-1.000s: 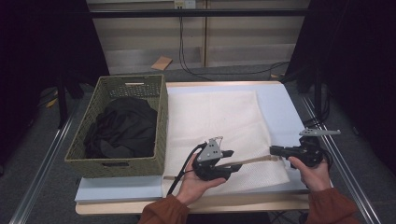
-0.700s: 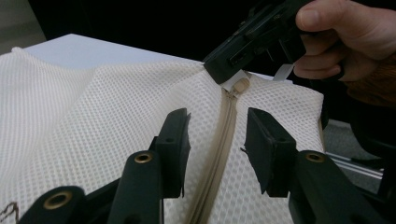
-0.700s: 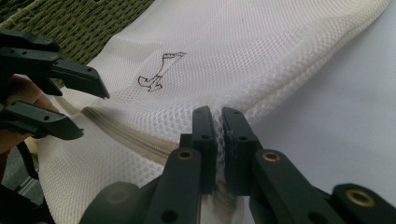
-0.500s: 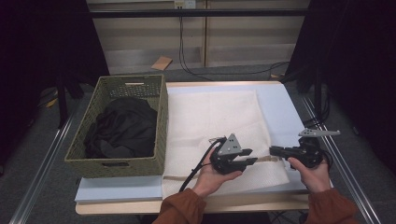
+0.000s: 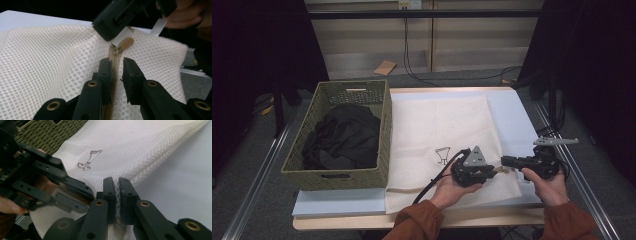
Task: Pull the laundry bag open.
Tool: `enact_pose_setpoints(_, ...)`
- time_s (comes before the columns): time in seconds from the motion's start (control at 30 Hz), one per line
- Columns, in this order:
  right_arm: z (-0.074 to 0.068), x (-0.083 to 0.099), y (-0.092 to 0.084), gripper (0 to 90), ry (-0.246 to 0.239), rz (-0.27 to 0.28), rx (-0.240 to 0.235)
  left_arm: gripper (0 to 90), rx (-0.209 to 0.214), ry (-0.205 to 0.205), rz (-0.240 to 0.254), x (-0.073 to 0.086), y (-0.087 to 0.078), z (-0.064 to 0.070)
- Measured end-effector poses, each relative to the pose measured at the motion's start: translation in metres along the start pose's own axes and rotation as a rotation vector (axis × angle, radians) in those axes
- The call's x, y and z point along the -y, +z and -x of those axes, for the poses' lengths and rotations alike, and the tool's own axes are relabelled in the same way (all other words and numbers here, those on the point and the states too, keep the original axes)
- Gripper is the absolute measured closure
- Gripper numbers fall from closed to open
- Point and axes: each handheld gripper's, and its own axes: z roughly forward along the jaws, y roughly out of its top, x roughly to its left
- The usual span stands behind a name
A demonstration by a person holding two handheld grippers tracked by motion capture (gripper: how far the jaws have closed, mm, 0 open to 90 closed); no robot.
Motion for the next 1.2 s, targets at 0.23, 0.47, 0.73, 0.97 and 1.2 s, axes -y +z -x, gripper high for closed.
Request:
enact_pose_setpoints(0.23, -0.011, -0.006, 0.002, 85.0, -0.015, -0.002, 0.004, 74.8, -0.008, -0.002, 0.002, 0.000, 0.004, 0.003)
enact_pose_setpoints(0.47, -0.020, -0.010, 0.010, 85.1, -0.033, -0.032, 0.023, 70.3, -0.013, 0.013, -0.024, 0.006, 0.005, 0.004)
enact_pose_setpoints(0.73, -0.024, -0.012, 0.015, 85.2, -0.035, -0.041, 0.019, 69.6, -0.020, -0.010, -0.004, 0.011, 0.007, 0.007)
enact_pose_setpoints(0.97, -0.032, -0.011, 0.017, 85.5, -0.035, -0.034, 0.021, 64.7, -0.074, 0.020, -0.014, 0.011, 0.011, 0.013)
enact_pose_setpoints(1.2, -0.036, -0.010, 0.021, 86.4, -0.042, -0.040, 0.007, 81.2, -0.099, -0.011, -0.054, 0.013, 0.014, 0.010)
